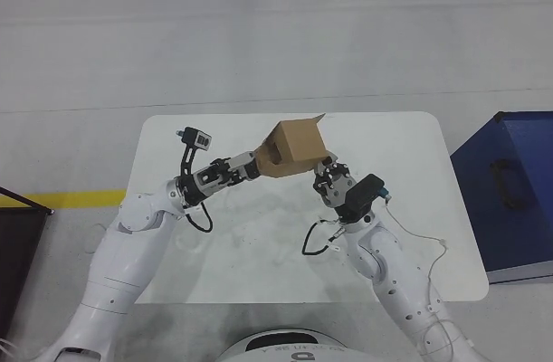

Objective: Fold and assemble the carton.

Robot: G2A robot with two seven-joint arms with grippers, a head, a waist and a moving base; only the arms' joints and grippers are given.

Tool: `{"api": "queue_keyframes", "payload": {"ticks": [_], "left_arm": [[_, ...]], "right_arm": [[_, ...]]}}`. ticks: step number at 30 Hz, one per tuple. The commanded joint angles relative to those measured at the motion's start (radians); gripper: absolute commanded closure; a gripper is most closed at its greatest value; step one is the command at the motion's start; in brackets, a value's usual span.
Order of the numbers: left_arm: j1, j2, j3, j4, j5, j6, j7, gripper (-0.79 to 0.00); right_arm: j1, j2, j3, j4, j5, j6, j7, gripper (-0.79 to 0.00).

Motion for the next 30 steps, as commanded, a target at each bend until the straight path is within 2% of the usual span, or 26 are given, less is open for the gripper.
{"api": "queue_keyframes", "payload": {"ticks": [1,19,24,30], "left_arm": [[0.001,0.000,0.001,-0.001,0.002,-0.004,0.001,-0.376],[0.014,0.003,-0.023,-0.008,-0.008,-0.024,0.002,-0.292],[0.025,0.005,-0.032,-0.017,-0.011,-0.023,0.002,-0.302],[0.053,0.010,-0.051,-0.012,0.000,-0.018,0.003,-0.314]], "right_arm": [[0.001,-0.001,-0.002,0.000,-0.002,0.001,0.003,0.000],[0.001,-0.002,-0.017,0.004,-0.118,0.062,0.070,0.000],[-0.003,0.000,-0.018,0.006,-0.182,0.085,0.091,0.000],[-0.019,0.001,0.000,-0.004,-0.170,0.097,0.067,0.000]]}}
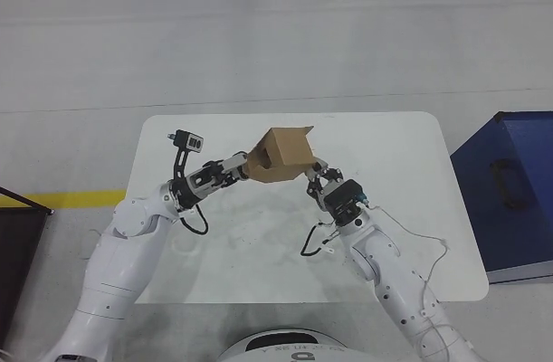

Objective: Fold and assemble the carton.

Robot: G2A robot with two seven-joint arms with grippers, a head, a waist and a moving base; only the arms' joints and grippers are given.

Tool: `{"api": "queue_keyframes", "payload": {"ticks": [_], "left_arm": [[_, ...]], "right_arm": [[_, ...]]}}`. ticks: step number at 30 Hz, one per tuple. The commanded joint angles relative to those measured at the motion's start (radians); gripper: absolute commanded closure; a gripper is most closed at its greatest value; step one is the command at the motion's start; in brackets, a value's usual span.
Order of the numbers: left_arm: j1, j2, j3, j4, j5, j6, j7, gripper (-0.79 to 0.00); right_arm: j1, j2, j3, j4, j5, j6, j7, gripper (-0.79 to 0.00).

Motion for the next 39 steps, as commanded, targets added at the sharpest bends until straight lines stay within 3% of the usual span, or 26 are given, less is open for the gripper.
{"api": "queue_keyframes", "payload": {"ticks": [1,11,28,39], "left_arm": [[0.011,0.002,-0.007,0.005,0.002,0.002,0.001,-0.314],[0.054,0.006,-0.034,0.049,-0.074,-0.033,-0.047,-0.323],[-0.019,-0.015,0.053,0.086,-0.096,-0.095,-0.085,-0.277],[-0.048,-0.020,0.073,0.095,-0.069,-0.093,-0.070,-0.191]], "right_arm": [[-0.007,0.000,0.007,-0.008,0.013,-0.001,-0.010,0.000],[-0.019,0.000,0.023,-0.018,0.062,-0.019,-0.028,0.000],[-0.019,-0.003,0.019,-0.025,0.077,-0.028,-0.026,0.000],[-0.021,-0.002,0.024,-0.033,0.058,-0.040,-0.006,0.000]]}}
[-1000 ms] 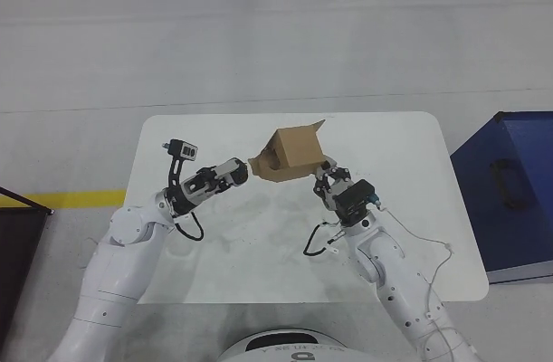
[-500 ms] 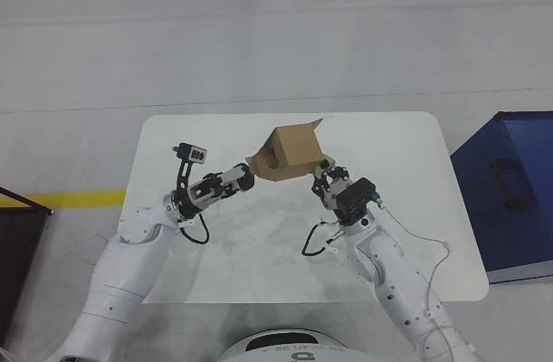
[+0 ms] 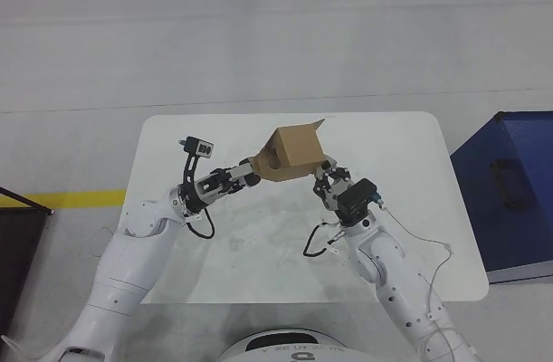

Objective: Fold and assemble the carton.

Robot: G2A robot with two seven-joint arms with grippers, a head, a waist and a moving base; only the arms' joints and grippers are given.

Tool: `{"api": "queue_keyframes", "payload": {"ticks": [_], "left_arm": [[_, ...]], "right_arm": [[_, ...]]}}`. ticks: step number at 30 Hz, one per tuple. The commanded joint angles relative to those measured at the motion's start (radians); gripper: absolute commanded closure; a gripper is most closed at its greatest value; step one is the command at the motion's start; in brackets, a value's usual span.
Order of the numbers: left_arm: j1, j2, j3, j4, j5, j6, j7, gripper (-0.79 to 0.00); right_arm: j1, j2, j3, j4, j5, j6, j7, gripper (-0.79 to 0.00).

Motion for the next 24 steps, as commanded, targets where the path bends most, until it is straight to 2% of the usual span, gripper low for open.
{"api": "queue_keyframes", "payload": {"ticks": [1,12,24], "left_arm": [[-0.004,0.000,0.000,0.001,0.001,0.001,0.001,-0.191],[-0.022,-0.003,0.008,0.021,0.020,0.019,0.013,-0.182],[-0.029,0.000,0.001,0.022,0.080,0.053,0.044,-0.126]], "right_arm": [[0.004,0.000,-0.003,0.000,-0.008,-0.007,0.005,0.000],[0.019,0.004,-0.010,-0.005,-0.105,-0.007,0.017,0.000],[0.024,0.010,-0.023,-0.011,-0.264,0.023,0.040,0.000]]}}
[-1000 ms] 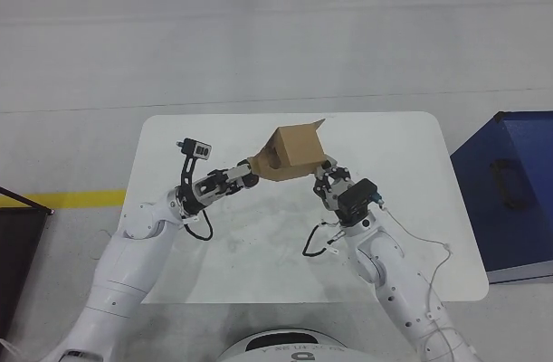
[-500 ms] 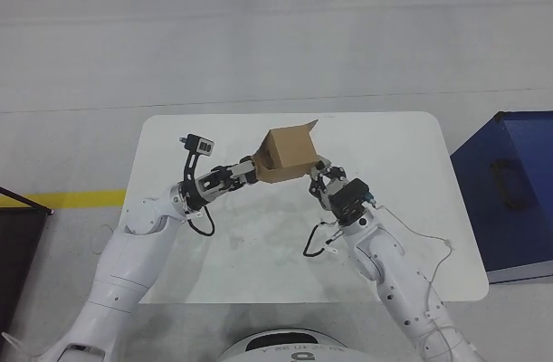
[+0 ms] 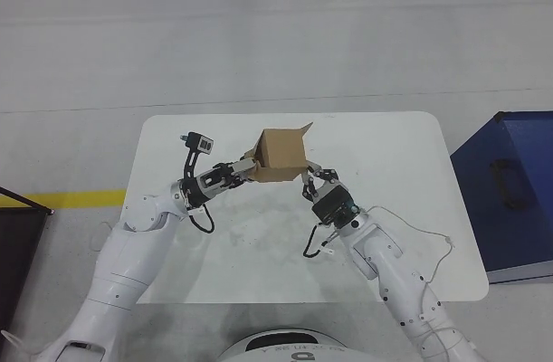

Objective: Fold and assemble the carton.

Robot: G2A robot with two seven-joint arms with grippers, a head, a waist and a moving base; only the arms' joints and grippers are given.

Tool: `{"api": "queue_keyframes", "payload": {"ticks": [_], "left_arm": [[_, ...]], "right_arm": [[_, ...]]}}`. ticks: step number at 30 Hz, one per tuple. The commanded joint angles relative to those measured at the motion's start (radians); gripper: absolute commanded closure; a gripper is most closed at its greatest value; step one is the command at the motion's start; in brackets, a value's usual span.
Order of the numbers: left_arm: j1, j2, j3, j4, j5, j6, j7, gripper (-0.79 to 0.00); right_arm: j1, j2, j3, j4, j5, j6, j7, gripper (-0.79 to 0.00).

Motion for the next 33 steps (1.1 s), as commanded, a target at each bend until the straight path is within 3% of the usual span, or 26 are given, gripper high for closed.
{"api": "queue_keyframes", "payload": {"ticks": [1,18,26,33], "left_arm": [[0.001,0.001,-0.001,-0.001,0.012,0.006,0.006,-0.120],[0.020,0.008,-0.020,-0.014,0.032,0.029,0.010,-0.175],[0.035,0.010,-0.024,-0.018,-0.025,0.061,-0.026,-0.157],[0.036,0.009,-0.012,-0.007,-0.006,0.072,-0.029,-0.089]], "right_arm": [[-0.001,0.001,0.001,-0.001,-0.012,0.003,0.001,0.000],[-0.016,0.011,0.041,-0.004,-0.052,0.018,0.014,0.000],[-0.016,0.012,0.046,0.003,-0.063,0.033,0.028,0.000],[-0.019,0.013,0.038,-0.007,-0.078,0.035,0.023,0.000]]}}
